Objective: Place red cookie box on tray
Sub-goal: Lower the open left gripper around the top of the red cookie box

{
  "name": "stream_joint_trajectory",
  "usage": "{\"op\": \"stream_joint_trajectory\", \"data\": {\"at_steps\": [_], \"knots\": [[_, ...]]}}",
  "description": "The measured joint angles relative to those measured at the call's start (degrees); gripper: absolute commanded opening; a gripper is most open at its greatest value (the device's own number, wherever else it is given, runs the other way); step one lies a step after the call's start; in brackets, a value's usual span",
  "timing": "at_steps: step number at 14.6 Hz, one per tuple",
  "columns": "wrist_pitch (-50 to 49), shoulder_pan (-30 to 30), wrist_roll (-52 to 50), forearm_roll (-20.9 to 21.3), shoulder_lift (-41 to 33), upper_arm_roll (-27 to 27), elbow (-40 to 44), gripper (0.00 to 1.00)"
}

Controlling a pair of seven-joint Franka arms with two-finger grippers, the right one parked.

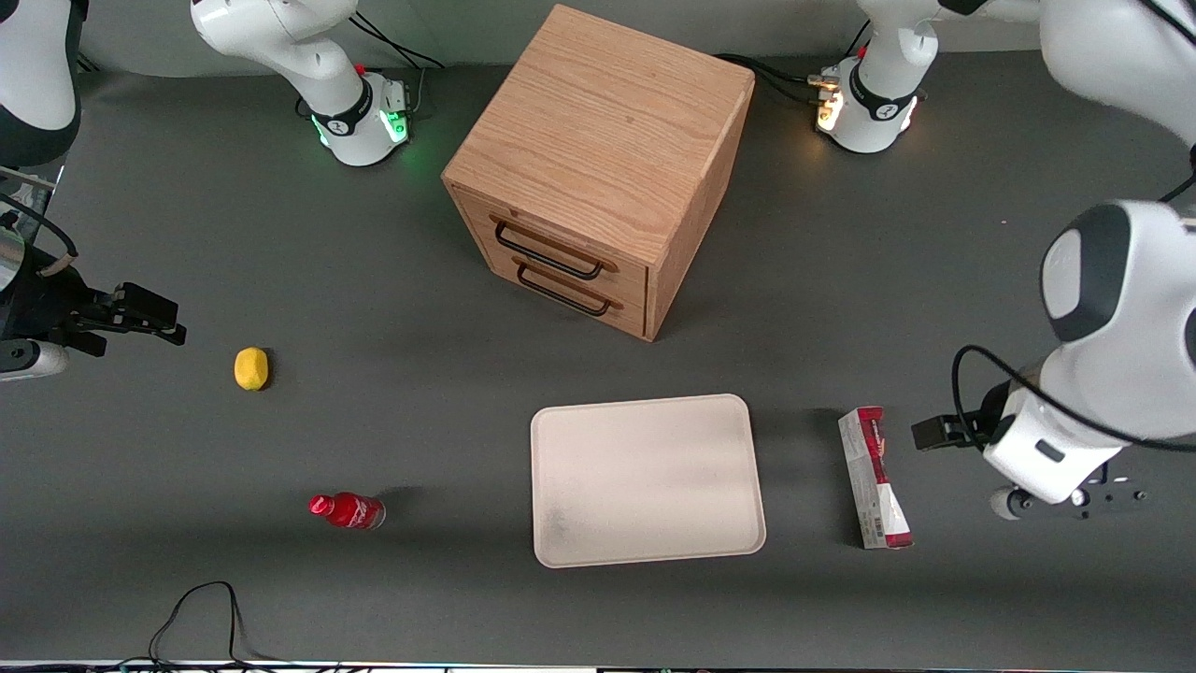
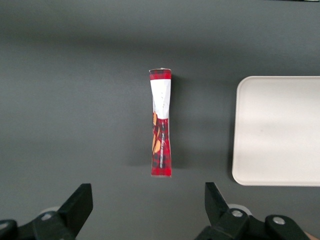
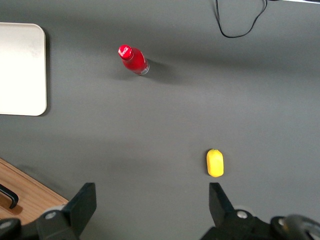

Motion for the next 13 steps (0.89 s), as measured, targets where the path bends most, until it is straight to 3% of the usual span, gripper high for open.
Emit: {"op": "stream_joint_trajectory", "data": {"at_steps": [7,13], "knots": [[13.34,0.23,-0.03,-0.01,6.41,-0.04,-7.36,1.0],[20.29,0.24,-0.03,0.0,12.52,-0.04,-8.7,1.0]]}}
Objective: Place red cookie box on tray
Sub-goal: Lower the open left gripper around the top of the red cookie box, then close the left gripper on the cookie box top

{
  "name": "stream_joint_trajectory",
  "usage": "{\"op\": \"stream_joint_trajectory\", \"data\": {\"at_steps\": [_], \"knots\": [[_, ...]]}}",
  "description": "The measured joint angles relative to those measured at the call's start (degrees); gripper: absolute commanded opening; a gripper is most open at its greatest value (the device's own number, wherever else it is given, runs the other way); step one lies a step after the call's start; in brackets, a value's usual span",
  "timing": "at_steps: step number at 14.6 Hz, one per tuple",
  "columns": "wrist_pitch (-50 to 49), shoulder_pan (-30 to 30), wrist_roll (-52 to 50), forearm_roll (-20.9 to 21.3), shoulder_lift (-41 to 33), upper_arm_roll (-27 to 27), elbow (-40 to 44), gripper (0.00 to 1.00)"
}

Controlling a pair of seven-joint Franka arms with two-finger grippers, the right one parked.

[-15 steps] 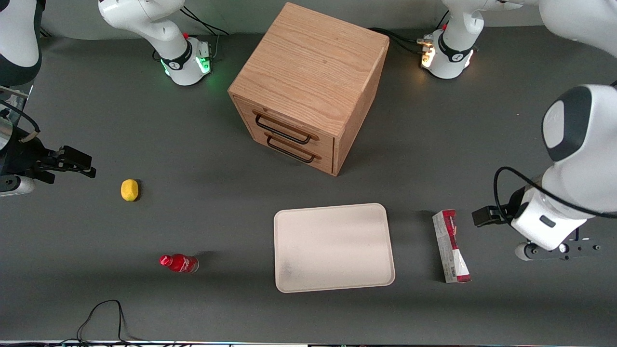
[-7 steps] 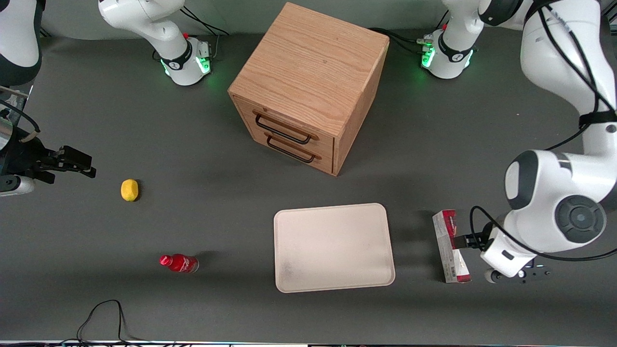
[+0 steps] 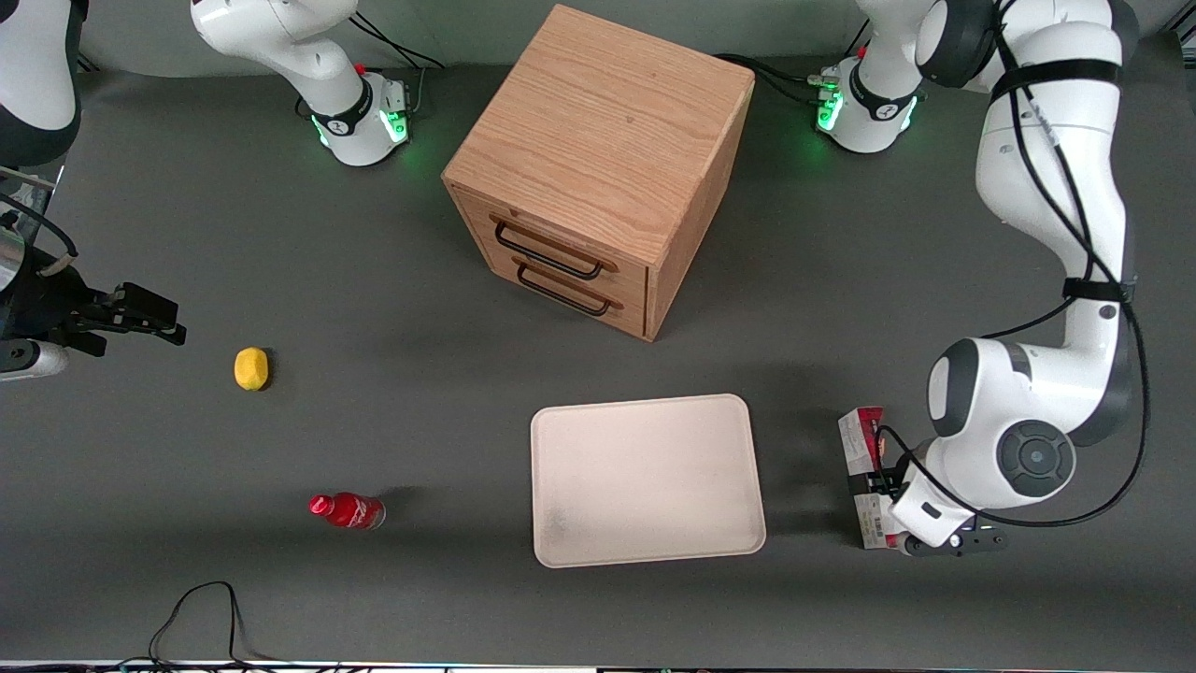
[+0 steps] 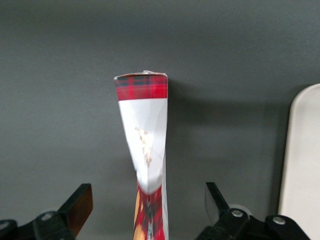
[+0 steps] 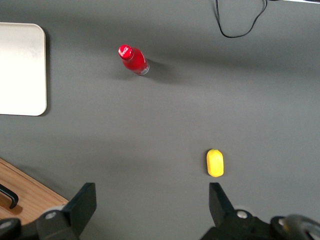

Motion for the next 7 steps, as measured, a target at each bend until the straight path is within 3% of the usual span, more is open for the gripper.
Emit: {"op": "stream_joint_trajectory", "data": {"at_steps": [1,2,4,7], "knots": [[0.66,0.0,0.0,0.0,0.97,-0.01,-0.02,1.0],[1.11,0.0,0.0,0.0,1.7,-0.02,-0.02,0.88],[1.34,0.0,0.0,0.0,2.41,-0.02,-0.01,0.43],[1.34,0.0,0.0,-0.01,2.4,-0.09,0.19,0.0]]}}
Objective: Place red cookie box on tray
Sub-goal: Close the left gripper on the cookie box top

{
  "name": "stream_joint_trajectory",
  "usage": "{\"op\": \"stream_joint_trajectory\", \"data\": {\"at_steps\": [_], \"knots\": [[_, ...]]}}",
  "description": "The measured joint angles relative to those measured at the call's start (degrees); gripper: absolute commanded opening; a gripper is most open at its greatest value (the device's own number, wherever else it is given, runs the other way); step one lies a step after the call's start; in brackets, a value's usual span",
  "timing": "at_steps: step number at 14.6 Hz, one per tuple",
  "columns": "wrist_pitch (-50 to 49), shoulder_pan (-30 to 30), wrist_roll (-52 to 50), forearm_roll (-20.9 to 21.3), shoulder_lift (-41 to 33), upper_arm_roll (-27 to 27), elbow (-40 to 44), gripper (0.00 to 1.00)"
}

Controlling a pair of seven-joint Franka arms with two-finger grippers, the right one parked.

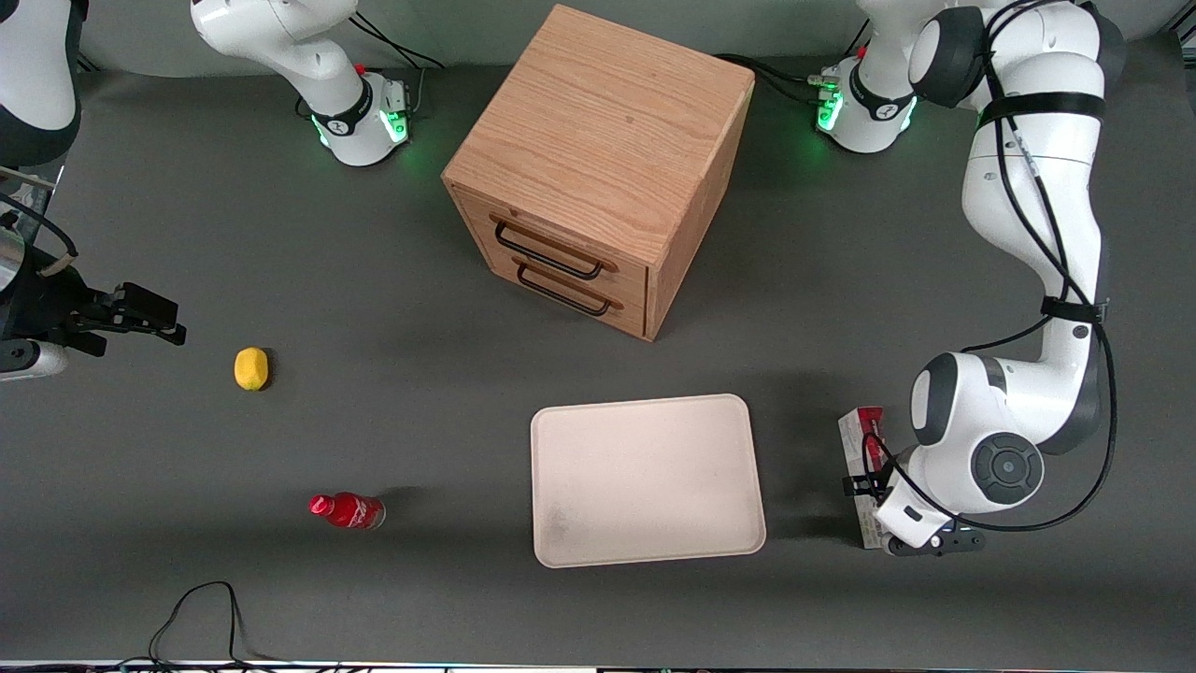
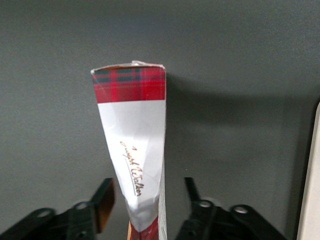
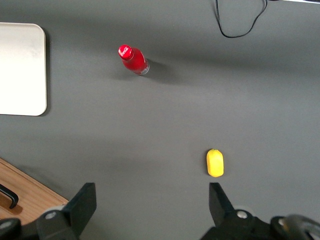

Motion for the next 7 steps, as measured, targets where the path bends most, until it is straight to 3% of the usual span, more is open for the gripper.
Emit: {"op": "stream_joint_trajectory", "data": {"at_steps": [7], "knots": [[-1.59,0.01,-0.59,-0.04,-0.33,-0.09,0.58,0.0]]}}
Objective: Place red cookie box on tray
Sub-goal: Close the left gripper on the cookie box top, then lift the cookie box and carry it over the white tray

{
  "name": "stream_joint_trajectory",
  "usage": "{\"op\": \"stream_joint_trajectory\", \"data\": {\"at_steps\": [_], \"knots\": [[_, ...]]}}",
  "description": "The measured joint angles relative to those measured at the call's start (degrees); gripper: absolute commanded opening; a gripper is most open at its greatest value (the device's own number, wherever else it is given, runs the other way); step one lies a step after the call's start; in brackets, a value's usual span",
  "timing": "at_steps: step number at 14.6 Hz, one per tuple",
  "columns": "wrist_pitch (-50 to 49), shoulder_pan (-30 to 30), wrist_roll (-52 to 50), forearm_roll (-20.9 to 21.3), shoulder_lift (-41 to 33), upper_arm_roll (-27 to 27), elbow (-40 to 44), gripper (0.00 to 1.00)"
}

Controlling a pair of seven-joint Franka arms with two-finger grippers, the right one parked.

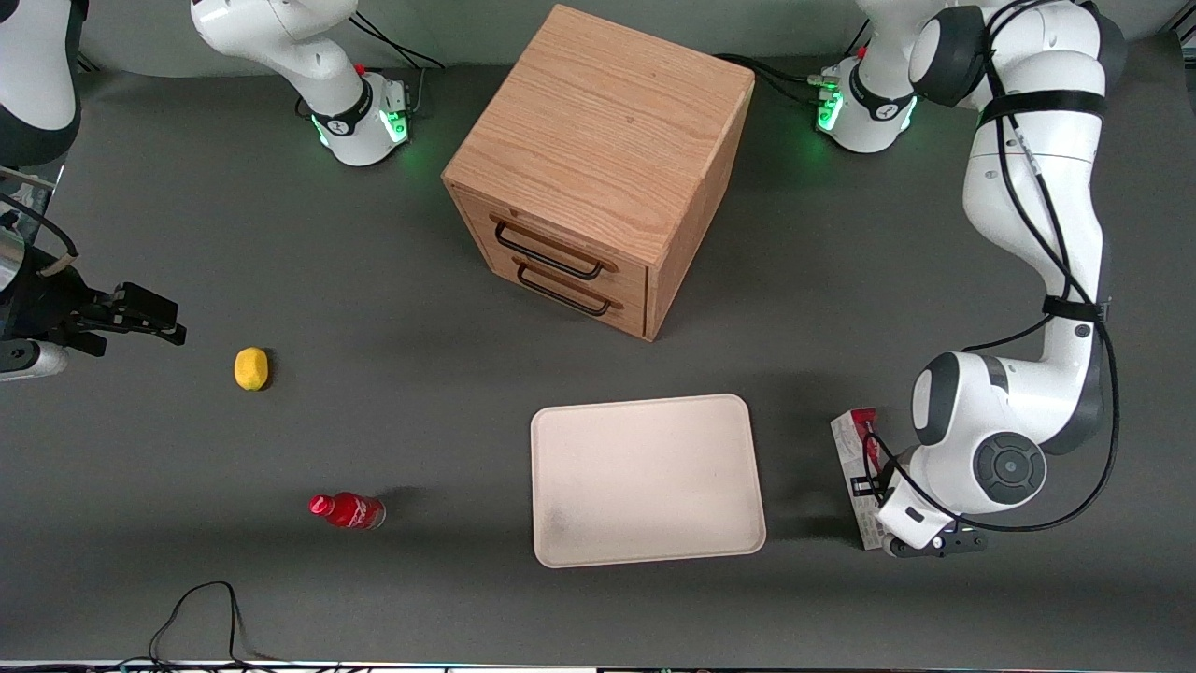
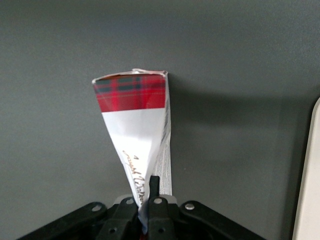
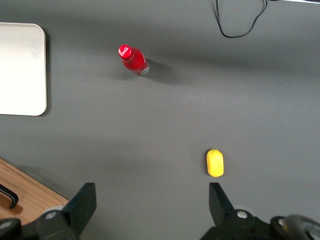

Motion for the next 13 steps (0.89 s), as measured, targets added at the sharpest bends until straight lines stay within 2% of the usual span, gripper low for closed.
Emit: {"op": "stream_joint_trajectory", "data": {"at_steps": [6,13], "knots": [[-14.26,0.02,-0.34,-0.02,-4.53,-0.05,7.66,0.0],[-28.27,0.97,-0.5,-0.2,-18.11,-0.03,9.39,0.0]]}}
